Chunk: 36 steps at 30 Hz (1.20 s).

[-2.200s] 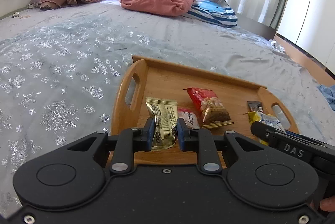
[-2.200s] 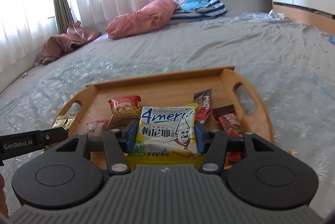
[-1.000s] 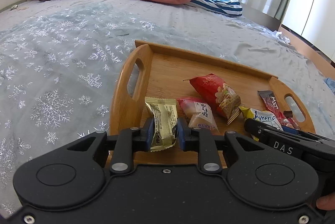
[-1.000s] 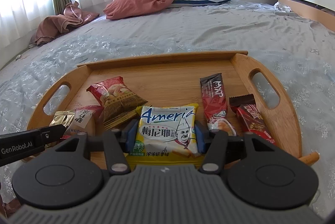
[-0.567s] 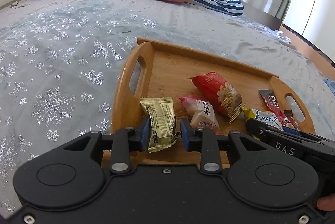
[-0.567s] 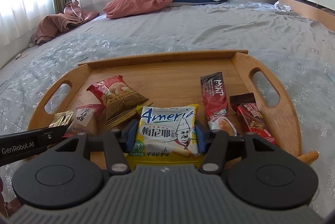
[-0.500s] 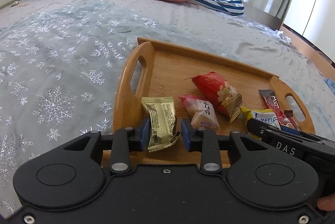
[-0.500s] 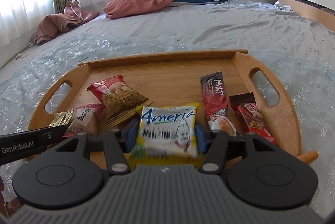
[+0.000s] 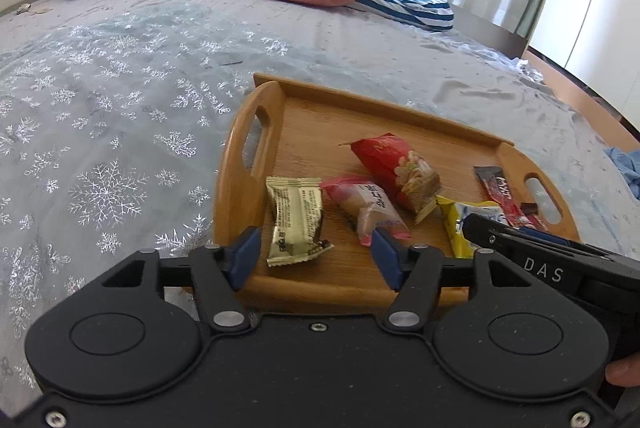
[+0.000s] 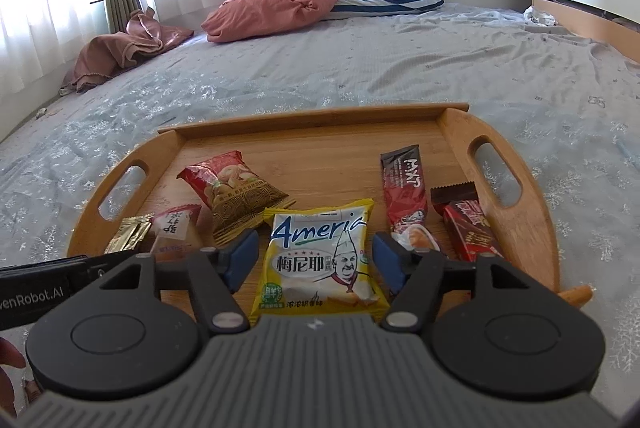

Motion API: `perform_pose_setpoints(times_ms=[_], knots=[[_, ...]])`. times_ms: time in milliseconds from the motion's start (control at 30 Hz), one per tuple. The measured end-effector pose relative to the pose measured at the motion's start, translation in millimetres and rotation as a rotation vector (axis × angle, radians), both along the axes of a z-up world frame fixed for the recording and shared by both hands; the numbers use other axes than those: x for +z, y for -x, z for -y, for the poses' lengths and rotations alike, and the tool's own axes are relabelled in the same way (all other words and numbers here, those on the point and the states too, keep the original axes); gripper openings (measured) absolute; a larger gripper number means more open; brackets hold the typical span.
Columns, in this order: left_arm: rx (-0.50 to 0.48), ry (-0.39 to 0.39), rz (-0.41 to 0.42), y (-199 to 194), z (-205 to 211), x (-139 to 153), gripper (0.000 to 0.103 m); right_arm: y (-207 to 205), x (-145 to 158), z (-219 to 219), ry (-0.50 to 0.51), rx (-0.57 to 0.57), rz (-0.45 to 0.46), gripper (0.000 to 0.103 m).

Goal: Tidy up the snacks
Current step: 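Lower both packets onto the tray and open both grippers, then move both open tools back to the snack pile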

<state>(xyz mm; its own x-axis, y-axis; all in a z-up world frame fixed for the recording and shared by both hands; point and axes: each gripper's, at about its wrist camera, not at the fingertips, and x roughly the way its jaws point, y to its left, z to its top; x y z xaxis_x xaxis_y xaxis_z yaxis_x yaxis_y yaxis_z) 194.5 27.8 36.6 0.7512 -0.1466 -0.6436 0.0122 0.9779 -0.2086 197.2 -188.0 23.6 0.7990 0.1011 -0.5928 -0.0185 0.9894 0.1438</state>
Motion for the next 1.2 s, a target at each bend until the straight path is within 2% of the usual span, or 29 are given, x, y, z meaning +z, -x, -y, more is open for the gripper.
perform_pose_setpoints(times_ms=[300,633,1200], knots=[[-0.015,0.004,0.022,31,3,12,0.076,28,12,4,0.032,0.036,0.048,0.081],[-0.010,-0.019,0.032,67,3,14,0.081,62,18,9,0.052,0.078,0.086,0.086],[0.005,-0.043,0.022,103,0,-3,0.086,110,1,22,0.075,0.083,0.100,0.093]])
